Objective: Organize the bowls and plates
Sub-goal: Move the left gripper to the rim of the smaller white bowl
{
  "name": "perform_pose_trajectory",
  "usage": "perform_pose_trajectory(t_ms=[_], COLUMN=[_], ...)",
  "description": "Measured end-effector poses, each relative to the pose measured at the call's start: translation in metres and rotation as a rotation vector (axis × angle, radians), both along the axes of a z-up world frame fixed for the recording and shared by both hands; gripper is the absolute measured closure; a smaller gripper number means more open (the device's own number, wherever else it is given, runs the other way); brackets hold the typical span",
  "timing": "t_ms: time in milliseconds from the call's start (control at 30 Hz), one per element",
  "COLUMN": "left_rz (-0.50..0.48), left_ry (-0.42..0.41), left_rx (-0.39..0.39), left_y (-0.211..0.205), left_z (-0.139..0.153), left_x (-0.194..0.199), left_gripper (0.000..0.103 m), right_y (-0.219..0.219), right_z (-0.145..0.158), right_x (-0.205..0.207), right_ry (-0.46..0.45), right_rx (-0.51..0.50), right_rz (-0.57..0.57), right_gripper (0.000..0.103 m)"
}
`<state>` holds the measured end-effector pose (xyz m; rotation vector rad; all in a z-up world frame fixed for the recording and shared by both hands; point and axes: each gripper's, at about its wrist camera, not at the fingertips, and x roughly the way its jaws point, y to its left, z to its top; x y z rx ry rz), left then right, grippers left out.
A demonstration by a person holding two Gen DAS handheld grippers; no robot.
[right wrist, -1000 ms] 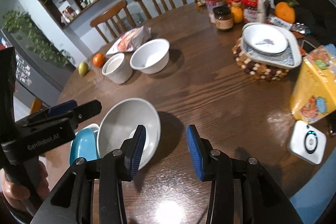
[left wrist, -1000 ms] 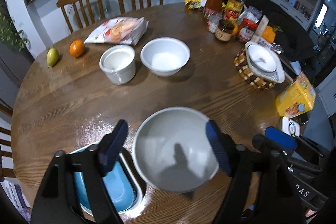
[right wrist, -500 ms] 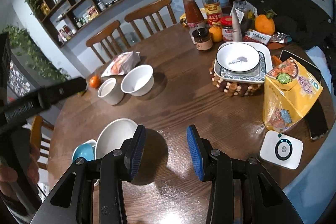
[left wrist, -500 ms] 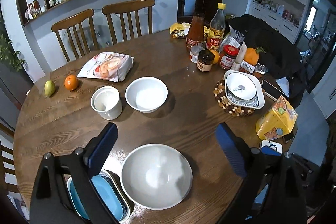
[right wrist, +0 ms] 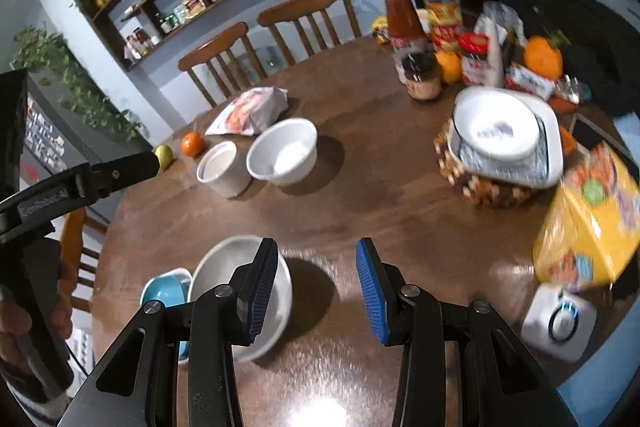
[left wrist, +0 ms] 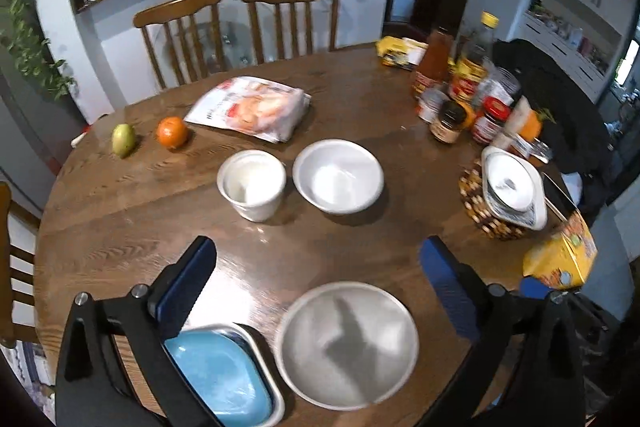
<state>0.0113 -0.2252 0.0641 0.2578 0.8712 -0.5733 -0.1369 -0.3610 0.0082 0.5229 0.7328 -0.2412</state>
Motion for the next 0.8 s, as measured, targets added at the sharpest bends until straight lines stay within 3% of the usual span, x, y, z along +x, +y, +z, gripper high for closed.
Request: perform_pose_trajectory(t_ms=[267,467,600,800], left_rz=[0.068,0.075,0.089,0.101], left_ry=[-0.038,-0.011,0.018,0.157], left_rx=[-0.023,-0.047,-0.043,0.013], left_y=[0.009,-0.011,-0.027,-0.038], left_z=[0.035,0.037,0.018,-0.047], left_x=[0.048,0.076,0.091,0.104], left_gripper=[0.001,0.001,0.001,0.001], right_y=[-0.01,-0.015,-0.023,-0.045], right_z=[0.042,0.057,0.059,0.028], right_x=[0.052,0.1,0.131,0.154], right_ry=[-0.06,-0.045,-0.013,0.056], right_rx=[-0.036,-0.055,-0.093,-0.062], right_rz=[0.06,0.099,0.089,0.053], right_gripper=[0.062,0.062,0.062,0.062])
